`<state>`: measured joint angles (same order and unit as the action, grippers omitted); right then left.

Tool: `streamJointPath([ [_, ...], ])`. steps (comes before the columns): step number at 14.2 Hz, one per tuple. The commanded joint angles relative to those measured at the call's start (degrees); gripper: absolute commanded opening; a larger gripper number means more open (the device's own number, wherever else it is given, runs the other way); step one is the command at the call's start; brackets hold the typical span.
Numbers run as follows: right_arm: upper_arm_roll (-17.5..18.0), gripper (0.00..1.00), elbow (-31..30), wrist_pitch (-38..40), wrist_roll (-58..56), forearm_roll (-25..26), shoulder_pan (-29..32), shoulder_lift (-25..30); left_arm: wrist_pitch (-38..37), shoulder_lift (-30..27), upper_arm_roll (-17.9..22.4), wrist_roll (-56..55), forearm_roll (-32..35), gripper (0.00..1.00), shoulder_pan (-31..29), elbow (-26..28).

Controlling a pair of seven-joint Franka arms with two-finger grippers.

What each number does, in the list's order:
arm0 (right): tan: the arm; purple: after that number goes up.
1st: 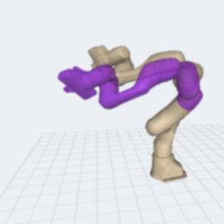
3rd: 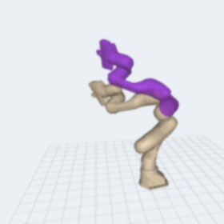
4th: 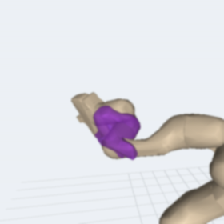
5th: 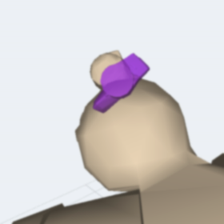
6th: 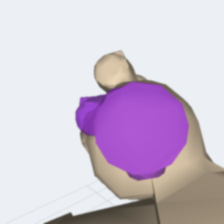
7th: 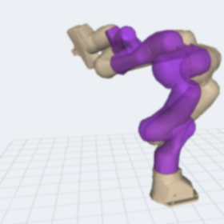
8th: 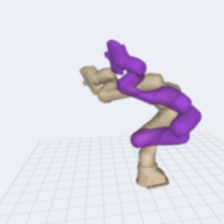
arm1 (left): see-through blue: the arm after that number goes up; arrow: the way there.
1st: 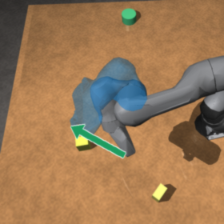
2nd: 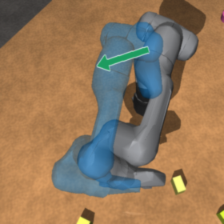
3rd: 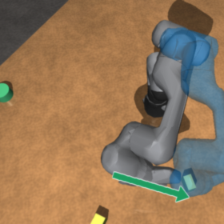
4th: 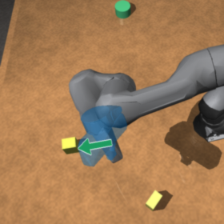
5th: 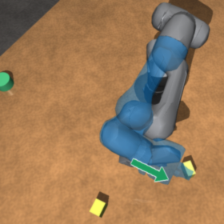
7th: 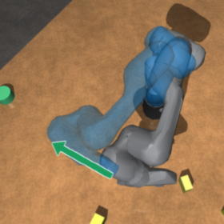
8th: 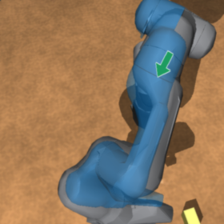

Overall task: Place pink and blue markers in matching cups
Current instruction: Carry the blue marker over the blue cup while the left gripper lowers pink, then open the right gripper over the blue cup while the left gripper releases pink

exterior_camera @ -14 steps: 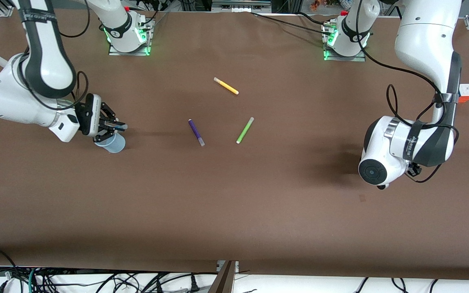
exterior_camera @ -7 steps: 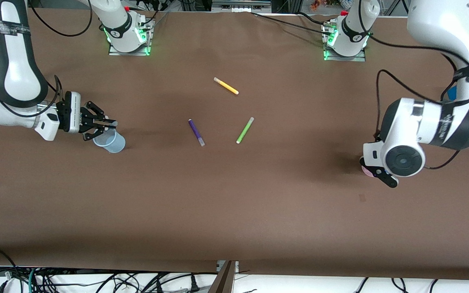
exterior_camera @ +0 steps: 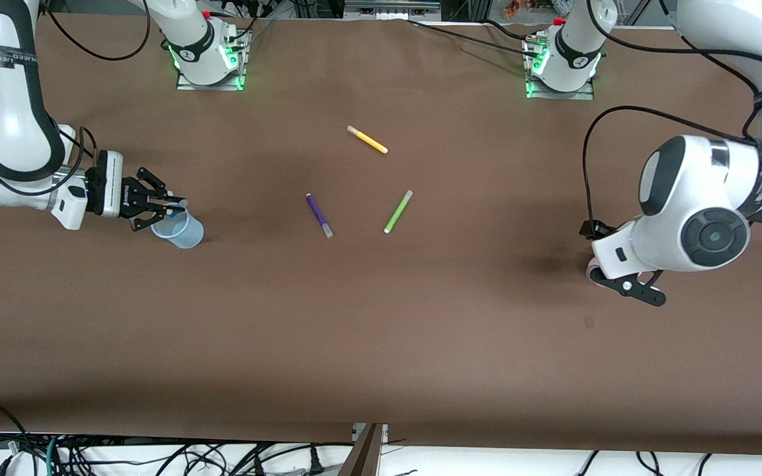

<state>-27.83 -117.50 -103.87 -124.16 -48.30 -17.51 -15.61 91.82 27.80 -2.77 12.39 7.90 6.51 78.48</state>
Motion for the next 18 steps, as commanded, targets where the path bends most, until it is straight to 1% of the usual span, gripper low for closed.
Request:
streamJointPath([
  [1, 0.23, 0.02, 1.47, 1.48, -1.97, -2.24, 1.69, -2.05, -0.59, -0.38, 0.3, 0.01, -0.95, 1.0, -0.18, -7.36],
  [2, 0.23, 0.11, 2.0, 1.48, -1.88, -2.24, 1.87, -2.67, -0.33, -0.63, 0.22, -0.17, -1.47, 1.0, -1.22, -9.21],
  [3, 0.23, 0.67, 2.62, 1.48, -1.62, -2.68, 1.87, -3.37, -0.33, -0.55, 0.22, -0.52, -1.48, 1.0, -2.63, -10.88],
  [4, 0.23, 1.0, 2.97, 1.48, -1.01, -3.12, 1.87, -3.72, -0.59, -0.72, 0.13, -0.61, -1.39, 1.0, -2.99, -11.76],
  [5, 0.23, 1.0, 3.85, 1.48, -0.39, -3.12, 1.96, -3.81, -0.94, -1.42, 0.22, -1.04, -1.13, 1.0, -3.08, -11.43],
  [6, 0.32, 1.0, 5.07, 1.48, 1.01, -3.12, 1.96, -3.82, -2.16, -4.21, 0.3, -3.83, -1.13, 1.0, -3.17, -11.07],
  [8, 0.32, 1.0, 7.45, 1.83, 8.36, -2.42, 2.05, -3.82, -2.52, -6.25, -0.13, -8.24, -1.91, 1.0, -5.52, -10.29],
  [9, 0.15, 1.0, 8.59, 3.48, 12.93, -2.16, 2.05, -3.82, -2.26, -8.44, -0.22, -8.52, -4.44, 1.0, -6.93, -7.93],
  [10, -0.03, 1.0, 9.91, 4.37, 18.46, -1.98, 2.05, -3.82, -1.13, -11.07, -0.22, -8.52, -5.69, 1.0, -7.99, -3.64],
  [11, -0.03, 1.0, 11.57, 4.55, 24.17, -0.59, 2.13, -3.82, 3.67, -15.19, -0.22, -8.26, -5.96, 1.0, -8.79, 3.27],
  [12, -0.03, 1.0, 13.42, 4.56, 29.62, 1.34, 1.96, -3.82, 10.33, -20.36, -0.31, -8.17, -5.96, 1.0, -8.88, 11.78],
  [13, 0.06, 1.0, 14.74, 4.56, 35.68, 2.93, 1.87, -3.73, 14.22, -24.68, -0.4, -8.43, -5.79, 1.0, -8.79, 18.13],
  [14, 0.06, 1.0, 16.06, 4.82, 42.18, 3.81, 1.78, -3.73, 14.26, -26.46, -0.83, -8.26, -5.26, 1.0, -8.71, 20.11],
  [15, 0.06, 1.0, 18.07, 6.38, 48.59, 5.39, 1.52, -3.73, 11.65, -26.48, -1.36, -8.08, -4.91, 1.0, -8.62, 19.78],
  [17, 0.58, 1.0, 23.96, 10.08, 62.91, 11.53, 1.26, -3.9, 2.36, -26.21, -1.54, -8.69, -3.68, 1.0, -8.44, 16.36],
  [18, 1.28, 1.0, 25.46, 11.31, 70.29, 13.3, 1.17, -4.08, 1.09, -26.13, -1.45, -8.69, -3.94, 1.0, -8.7, 16.0],
])
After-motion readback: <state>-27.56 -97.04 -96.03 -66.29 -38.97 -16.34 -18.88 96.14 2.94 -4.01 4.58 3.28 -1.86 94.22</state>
